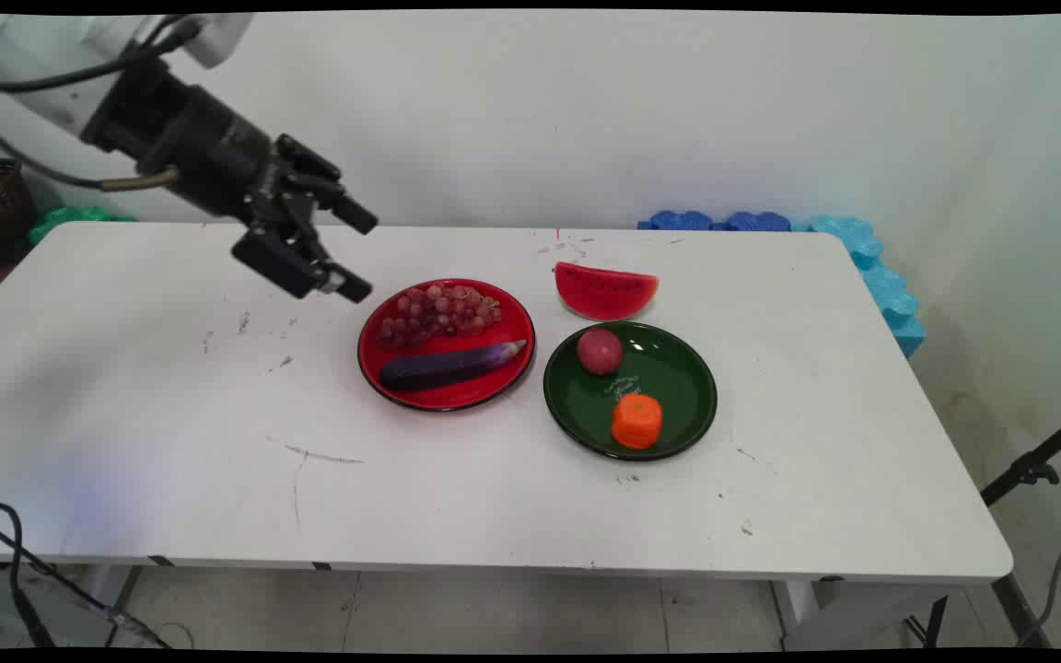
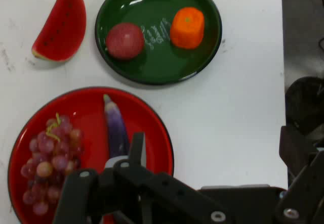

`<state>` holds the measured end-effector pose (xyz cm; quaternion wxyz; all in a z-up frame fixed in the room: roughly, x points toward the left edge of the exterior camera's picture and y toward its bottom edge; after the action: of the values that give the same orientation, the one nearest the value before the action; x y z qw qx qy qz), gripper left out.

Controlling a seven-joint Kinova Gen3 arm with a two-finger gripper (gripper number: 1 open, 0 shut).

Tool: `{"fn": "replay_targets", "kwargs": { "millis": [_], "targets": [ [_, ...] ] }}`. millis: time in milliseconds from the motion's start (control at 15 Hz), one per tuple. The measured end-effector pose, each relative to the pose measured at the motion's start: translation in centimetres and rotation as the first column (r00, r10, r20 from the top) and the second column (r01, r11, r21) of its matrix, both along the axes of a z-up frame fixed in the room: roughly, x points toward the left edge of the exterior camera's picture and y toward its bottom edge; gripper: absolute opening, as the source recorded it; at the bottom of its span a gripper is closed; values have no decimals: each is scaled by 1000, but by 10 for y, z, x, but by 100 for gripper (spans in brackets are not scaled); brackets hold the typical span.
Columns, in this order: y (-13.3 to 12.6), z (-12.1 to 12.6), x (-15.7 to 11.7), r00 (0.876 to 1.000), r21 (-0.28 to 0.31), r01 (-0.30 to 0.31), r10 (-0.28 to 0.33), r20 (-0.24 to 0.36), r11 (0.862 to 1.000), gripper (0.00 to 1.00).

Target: Pick up the mandarin from the green plate

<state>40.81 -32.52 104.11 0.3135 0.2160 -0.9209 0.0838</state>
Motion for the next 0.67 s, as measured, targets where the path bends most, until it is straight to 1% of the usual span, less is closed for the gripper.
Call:
{"fn": "replay_targets", "kwargs": {
  "millis": [267, 400, 667],
  "targets": [
    [-11, 7, -32, 1000, 6, -20, 20, -6, 1000, 100],
    [-21, 9, -52, 999, 7, -33, 33, -6, 999, 100],
    [-44, 5, -92, 999, 3, -51, 51, 9, 999, 100]
  ]
}}
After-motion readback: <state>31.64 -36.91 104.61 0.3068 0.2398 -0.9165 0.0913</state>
